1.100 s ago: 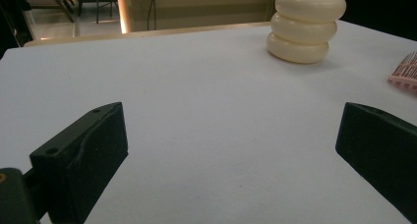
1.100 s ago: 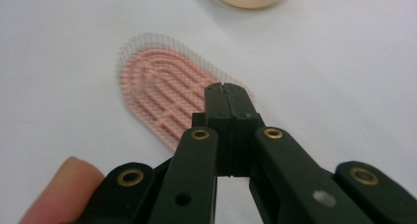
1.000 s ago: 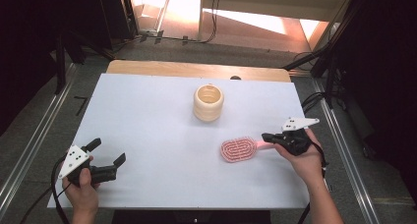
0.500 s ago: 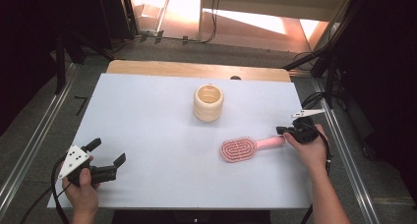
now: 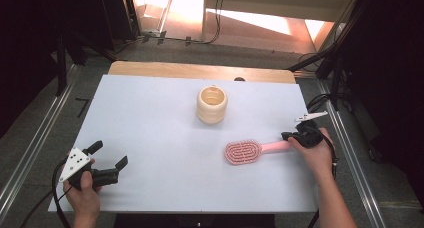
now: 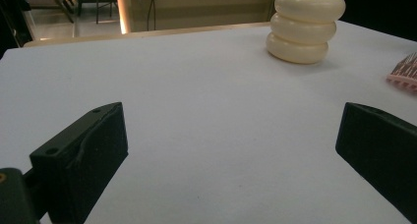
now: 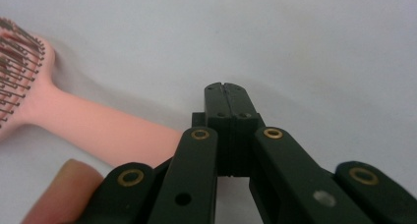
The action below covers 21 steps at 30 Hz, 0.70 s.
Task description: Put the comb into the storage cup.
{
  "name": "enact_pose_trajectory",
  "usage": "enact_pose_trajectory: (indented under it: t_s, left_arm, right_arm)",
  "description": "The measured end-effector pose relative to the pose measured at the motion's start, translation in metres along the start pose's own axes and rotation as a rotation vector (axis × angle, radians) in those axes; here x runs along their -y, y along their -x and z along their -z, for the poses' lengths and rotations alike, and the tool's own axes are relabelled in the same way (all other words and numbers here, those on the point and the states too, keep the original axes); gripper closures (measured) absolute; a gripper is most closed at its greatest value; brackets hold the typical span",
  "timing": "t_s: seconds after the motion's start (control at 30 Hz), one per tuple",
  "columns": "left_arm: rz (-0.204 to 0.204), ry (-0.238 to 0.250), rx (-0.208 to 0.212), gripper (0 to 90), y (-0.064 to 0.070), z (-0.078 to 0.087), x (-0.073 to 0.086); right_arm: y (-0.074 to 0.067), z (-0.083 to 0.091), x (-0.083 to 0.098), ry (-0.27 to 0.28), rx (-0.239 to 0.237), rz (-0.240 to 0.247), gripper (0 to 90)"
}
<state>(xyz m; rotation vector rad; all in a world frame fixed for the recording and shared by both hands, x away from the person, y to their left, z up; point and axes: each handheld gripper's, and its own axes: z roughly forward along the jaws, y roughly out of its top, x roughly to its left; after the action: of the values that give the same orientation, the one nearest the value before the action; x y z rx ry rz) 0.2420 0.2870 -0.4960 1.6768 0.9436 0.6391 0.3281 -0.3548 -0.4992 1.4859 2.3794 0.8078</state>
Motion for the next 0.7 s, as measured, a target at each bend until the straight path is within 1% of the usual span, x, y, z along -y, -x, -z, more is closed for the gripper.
enact_pose_trajectory:
  t_s: [0.03,0.1,0.17,0.37,0.5,0.53,0.7]
  left_arm:
    - [-0.001,-0.001,0.0,0.0,0.0,0.0,0.0]
    - [0.001,0.0,-0.001,0.0,0.0,0.0,0.0]
    - [0.001,0.0,-0.002,0.0,0.0,0.0,0.0]
    - [-0.002,-0.004,-0.001,0.0,0.0,0.0,0.0]
    - [-0.005,-0.006,-0.002,0.0,0.0,0.0,0.0]
    - [-0.005,-0.005,-0.003,0.0,0.0,0.0,0.0]
    - [-0.005,-0.005,-0.002,0.0,0.0,0.0,0.0]
  right_arm:
    - [-0.001,-0.001,0.001,-0.008,-0.005,0.012,88.2]
    - [-0.002,-0.001,0.002,-0.006,-0.005,0.017,88.2]
    - [-0.003,0.001,0.007,-0.001,-0.016,0.012,88.2]
    - [-0.005,0.006,0.016,0.0,-0.026,0.005,88.2]
    - [-0.008,0.009,0.022,-0.008,-0.033,0.023,88.2]
    - [-0.009,0.01,0.023,-0.007,-0.033,0.017,88.2]
    - [-0.015,0.014,0.031,-0.005,-0.046,0.028,88.2]
